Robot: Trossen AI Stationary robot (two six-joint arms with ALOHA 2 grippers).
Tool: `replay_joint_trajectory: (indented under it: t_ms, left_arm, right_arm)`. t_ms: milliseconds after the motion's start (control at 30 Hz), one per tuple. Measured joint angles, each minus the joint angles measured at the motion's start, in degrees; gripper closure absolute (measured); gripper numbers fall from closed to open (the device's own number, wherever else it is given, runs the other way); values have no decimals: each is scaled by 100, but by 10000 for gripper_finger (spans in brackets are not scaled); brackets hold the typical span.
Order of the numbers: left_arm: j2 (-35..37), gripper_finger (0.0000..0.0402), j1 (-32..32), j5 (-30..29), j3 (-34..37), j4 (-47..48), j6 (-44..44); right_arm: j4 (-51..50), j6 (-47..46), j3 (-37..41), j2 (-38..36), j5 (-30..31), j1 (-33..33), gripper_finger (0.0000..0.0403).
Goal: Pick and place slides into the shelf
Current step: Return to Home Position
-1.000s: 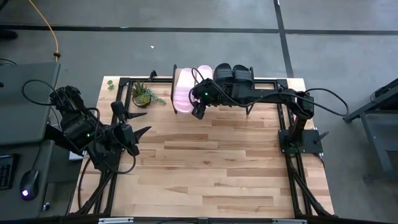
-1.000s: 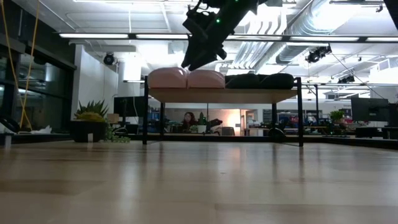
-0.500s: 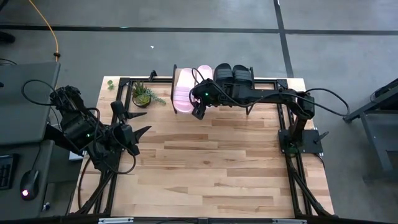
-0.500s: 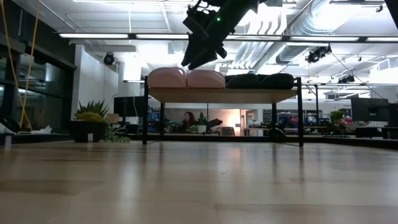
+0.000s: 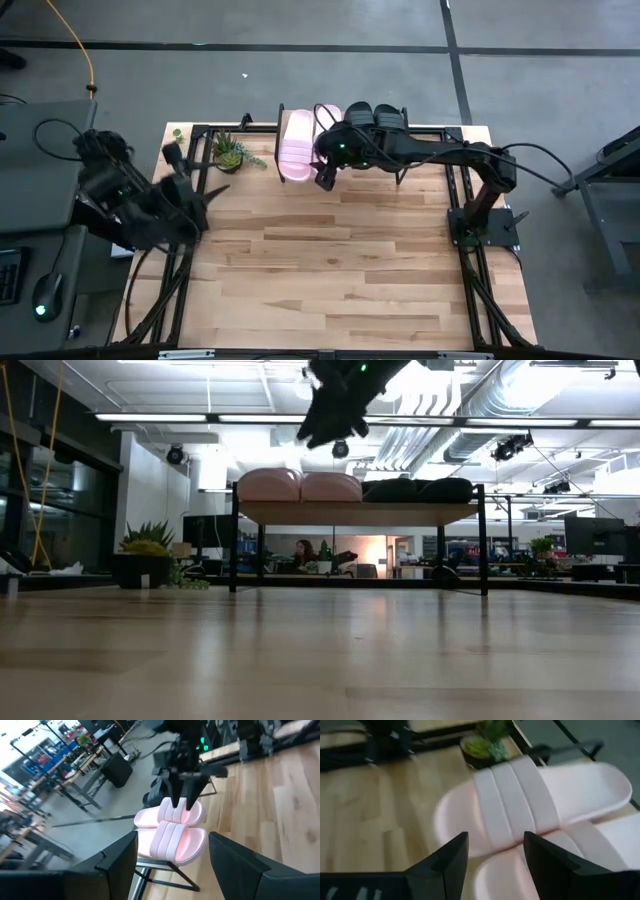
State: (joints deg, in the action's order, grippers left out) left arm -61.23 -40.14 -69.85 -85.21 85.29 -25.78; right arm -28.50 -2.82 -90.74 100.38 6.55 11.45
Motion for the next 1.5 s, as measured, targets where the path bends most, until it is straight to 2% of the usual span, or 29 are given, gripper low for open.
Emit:
replay_joint_trajectory:
  t_ms: [233,467,633,767,933,1033,1267,1500]
  left_arm:
    - [735,177,0,266,0,-395,319]
    - [1245,177,0,289,0,-559,459]
    - [1421,177,0,314,0,-676,482]
    - [1425,177,0,421,25,-1157,769]
    - [1405,177,4,510,226,-2378,2022]
    - [1466,177,2,421,227,-2759,2398]
    - [1972,177,7,525,348,-2892,2353]
    - [2030,177,4,670,778,-2970,1794]
  right_arm:
    - [10,411,-2,-703,-178,-236,222]
    - [1,752,-2,-1581,-247,-575,222]
    - [-76,839,107,-2269,-253,-721,222]
    - [-251,889,294,-2835,-252,-749,222]
    - [-216,906,823,-3653,-222,-712,222]
    - [107,789,1275,-4149,-214,-649,222]
    - [884,992,2447,-5128,-229,-593,222]
    - [1797,1179,3304,-5496,-256,-308,222]
